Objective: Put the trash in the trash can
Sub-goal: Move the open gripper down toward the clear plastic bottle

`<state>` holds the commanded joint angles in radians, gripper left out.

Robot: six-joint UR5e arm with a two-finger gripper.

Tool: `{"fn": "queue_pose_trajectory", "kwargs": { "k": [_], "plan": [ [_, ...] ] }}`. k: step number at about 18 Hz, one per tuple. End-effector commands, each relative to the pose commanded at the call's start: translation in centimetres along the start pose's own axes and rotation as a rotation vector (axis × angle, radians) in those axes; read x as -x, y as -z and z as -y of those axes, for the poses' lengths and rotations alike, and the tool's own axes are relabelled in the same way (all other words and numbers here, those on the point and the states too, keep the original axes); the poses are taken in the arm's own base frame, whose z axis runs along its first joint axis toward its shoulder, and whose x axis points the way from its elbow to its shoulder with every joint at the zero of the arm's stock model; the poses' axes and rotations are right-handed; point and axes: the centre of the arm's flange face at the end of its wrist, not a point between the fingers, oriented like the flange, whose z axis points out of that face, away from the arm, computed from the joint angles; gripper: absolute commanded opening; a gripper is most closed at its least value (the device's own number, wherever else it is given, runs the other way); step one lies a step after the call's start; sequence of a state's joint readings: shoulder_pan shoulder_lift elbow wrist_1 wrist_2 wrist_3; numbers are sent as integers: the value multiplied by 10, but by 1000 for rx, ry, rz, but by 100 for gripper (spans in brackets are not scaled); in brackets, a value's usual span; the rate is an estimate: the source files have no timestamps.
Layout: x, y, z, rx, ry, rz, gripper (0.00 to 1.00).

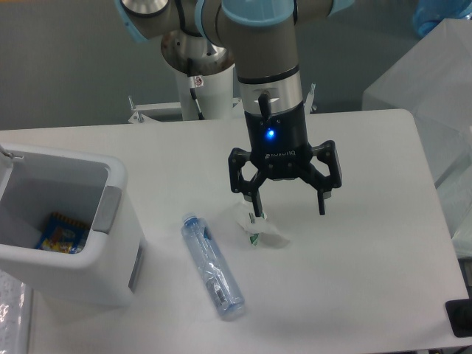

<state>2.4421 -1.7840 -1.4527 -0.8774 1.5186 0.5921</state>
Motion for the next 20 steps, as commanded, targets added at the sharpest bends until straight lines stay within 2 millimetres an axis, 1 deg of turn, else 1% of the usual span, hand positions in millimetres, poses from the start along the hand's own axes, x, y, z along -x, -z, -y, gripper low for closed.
{"fn": "queue_pose_trajectory", "kwargs": {
  "k": [1,6,7,9,10,11,14,16,18,19,20],
  "plan": [
    [0,0,0,-1,5,-1,100],
    [-6,-10,-5,12,25,-24,100],
    [-8,-13,-6,14,22,-27,100],
    [-13,-26,-12,30,19,-42,100],
    [-17,-40,-15,44,20,-62,100],
    [-23,-47,-17,40,27,-78,100],
    [-37,-79,-34,73,156,-95,100],
    [-54,-102,-34,98,180,-120,100],
    [-79,-136,-37,144,166,-163,100],
    [-85,-151,-40,167,176,-175,100],
    [-86,-163,-40,181,215,-179,100]
  ]
}}
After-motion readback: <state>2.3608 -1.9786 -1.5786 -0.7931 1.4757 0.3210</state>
